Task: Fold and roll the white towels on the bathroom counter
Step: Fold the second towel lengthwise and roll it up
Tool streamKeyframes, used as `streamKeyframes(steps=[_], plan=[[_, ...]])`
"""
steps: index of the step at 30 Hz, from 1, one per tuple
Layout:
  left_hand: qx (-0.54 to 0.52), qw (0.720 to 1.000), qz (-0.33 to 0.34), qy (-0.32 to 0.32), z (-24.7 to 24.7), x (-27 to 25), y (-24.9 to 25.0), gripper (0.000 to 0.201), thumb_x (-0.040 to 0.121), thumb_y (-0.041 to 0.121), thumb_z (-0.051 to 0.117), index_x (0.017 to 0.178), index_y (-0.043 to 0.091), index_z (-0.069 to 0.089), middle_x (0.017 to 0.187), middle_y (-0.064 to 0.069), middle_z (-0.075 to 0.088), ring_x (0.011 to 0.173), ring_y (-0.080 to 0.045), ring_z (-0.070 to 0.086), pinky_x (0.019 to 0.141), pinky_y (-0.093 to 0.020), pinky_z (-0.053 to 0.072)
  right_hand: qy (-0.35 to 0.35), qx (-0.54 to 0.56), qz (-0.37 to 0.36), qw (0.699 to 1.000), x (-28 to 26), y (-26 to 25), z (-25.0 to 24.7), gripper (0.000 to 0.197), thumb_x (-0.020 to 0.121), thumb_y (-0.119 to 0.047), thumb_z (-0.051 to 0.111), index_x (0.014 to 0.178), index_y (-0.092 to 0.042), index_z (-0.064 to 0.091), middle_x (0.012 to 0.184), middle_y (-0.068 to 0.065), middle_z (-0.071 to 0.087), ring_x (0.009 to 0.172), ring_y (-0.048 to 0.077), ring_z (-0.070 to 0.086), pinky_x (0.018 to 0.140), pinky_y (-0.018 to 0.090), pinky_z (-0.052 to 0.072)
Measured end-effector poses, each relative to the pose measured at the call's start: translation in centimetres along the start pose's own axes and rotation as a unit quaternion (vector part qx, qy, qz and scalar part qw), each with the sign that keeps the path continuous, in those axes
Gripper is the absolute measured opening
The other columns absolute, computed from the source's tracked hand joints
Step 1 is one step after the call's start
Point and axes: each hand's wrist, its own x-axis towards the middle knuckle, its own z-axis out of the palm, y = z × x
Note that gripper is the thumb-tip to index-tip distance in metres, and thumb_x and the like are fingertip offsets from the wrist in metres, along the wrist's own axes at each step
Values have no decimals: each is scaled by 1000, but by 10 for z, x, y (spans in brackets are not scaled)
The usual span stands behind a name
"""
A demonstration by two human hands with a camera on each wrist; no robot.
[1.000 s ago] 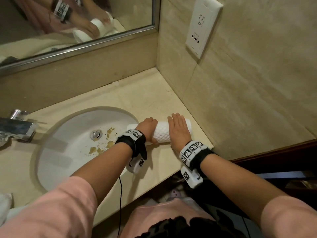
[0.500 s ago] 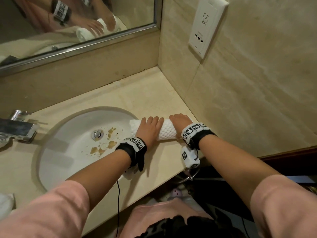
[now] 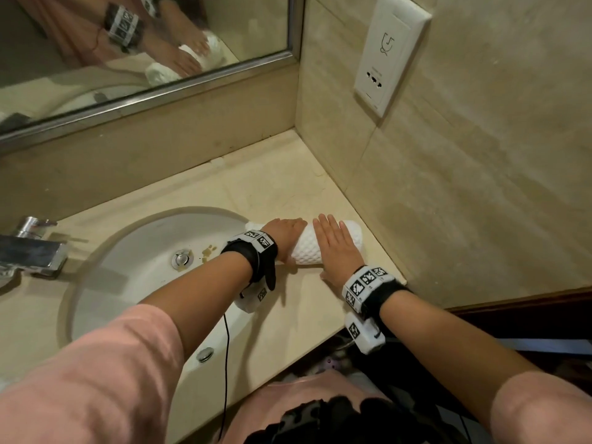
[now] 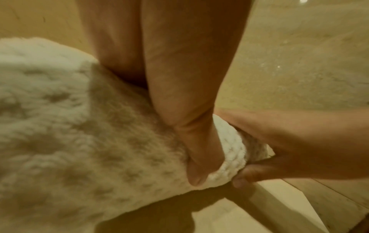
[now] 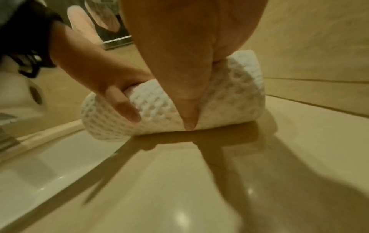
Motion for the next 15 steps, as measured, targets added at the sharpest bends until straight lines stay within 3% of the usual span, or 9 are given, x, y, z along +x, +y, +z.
streamKeyframes(steps=[2, 5, 7, 10, 12, 15], plan=[[4, 1000, 2, -10, -4, 2, 0, 112, 58, 50, 84, 143, 7, 27, 140, -10, 44, 125, -26, 47, 106, -35, 36, 19, 16, 5, 1000, 1, 0, 0, 99, 86, -20, 64, 150, -3, -10, 159, 17, -7, 148, 30, -7, 119, 40, -8], [57, 998, -11, -8, 0, 3, 3, 120, 60, 53, 81, 147, 3, 15, 151, -16, 28, 138, -29, 29, 117, -38, 19, 14, 51, -15, 999, 11, 4, -6, 81, 92, -11, 52, 152, -4, -2, 160, 14, 0, 148, 25, -1, 119, 36, -6], [87, 995, -48, 16, 9, -2, 12, 111, 74, 46, 74, 149, -1, 7, 155, -20, 16, 144, -32, 16, 120, -41, 8, -10, 63, -21, 998, 16, 7, -9, 87, 90, -17, 59, 152, -5, 0, 160, 12, 2, 148, 24, 1, 119, 33, -5], [116, 986, -96, 71, 27, -14, 28, 69, 96, 20, 38, 148, -4, 0, 156, -25, 6, 145, -37, 6, 120, -43, 0, -28, 72, -34, 996, 21, 11, -14, 95, 85, -24, 68, 152, -6, 3, 160, 11, 7, 148, 22, 7, 119, 32, -2], [137, 981, -100, 89, 35, -22, 34, 57, 97, 7, 19, 147, -7, -3, 155, -27, 3, 145, -39, 4, 120, -44, -2, -35, 70, -45, 996, 24, 15, -18, 96, 84, -26, 70, 152, -6, 5, 160, 10, 10, 147, 23, 10, 119, 32, 1], [155, 979, -92, 99, 39, -23, 34, 56, 95, 5, 14, 147, -8, -3, 155, -28, 3, 145, -40, 4, 120, -45, -2, -42, 72, -51, 995, 26, 18, -20, 96, 83, -28, 71, 151, -6, 8, 159, 11, 13, 147, 23, 13, 120, 32, 4]])
